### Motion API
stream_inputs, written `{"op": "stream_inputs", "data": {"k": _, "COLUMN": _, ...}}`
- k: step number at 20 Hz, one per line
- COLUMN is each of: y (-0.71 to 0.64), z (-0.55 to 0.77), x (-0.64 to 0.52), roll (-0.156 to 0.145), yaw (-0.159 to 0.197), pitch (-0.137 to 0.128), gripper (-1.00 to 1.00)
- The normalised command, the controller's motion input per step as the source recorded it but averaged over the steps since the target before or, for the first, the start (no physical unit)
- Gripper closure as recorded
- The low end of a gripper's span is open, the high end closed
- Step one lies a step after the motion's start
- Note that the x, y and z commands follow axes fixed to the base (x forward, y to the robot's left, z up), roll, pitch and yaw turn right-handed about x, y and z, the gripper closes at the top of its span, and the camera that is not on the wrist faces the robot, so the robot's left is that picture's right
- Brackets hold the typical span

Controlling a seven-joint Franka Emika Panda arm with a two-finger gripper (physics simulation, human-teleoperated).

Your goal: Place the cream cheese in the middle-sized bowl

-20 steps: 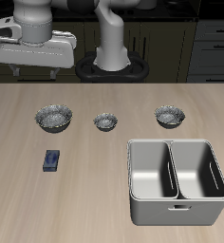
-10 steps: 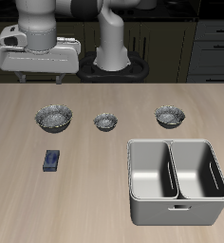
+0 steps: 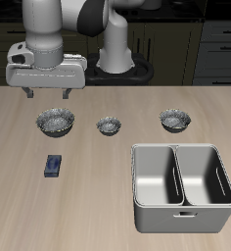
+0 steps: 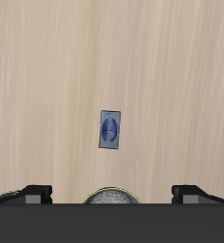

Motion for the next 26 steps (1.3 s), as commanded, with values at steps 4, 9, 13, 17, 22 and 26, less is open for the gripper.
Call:
{"op": "stream_inputs", "data": {"k": 4, "y": -0.02, "z": -0.36, "x": 0.02, "roll": -0.011, "yaw": 0.026, "pitch": 0.022, "gripper": -1.00}}
{"op": "stream_inputs", "data": {"k": 9, "y": 0.03, "z": -0.35, "x": 0.06, "roll": 0.012, "yaw": 0.030, "pitch": 0.021, "gripper": -1.00}}
{"op": "stream_inputs", "data": {"k": 13, "y": -0.02, "z": -0.22, "x": 0.05, "roll": 0.002, "yaw": -0.008, "pitch": 0.003, "gripper": -1.00}}
{"op": "stream_inputs", "data": {"k": 17, "y": -0.02, "z": -0.17, "x": 0.01, "roll": -0.004, "yaw": -0.002, "pitch": 0.006, "gripper": -1.00}}
{"op": "stream_inputs", "data": {"k": 22, "y": -0.04, "z": -0.26, "x": 0.03, "roll": 0.000, "yaw": -0.029, "pitch": 0.005, "gripper": -1.00}}
{"op": "stream_inputs", "data": {"k": 26, "y": -0.09, "z": -0.25, "x": 0.03, "roll": -0.009, "yaw": -0.008, "pitch": -0.009, "gripper": -1.00}}
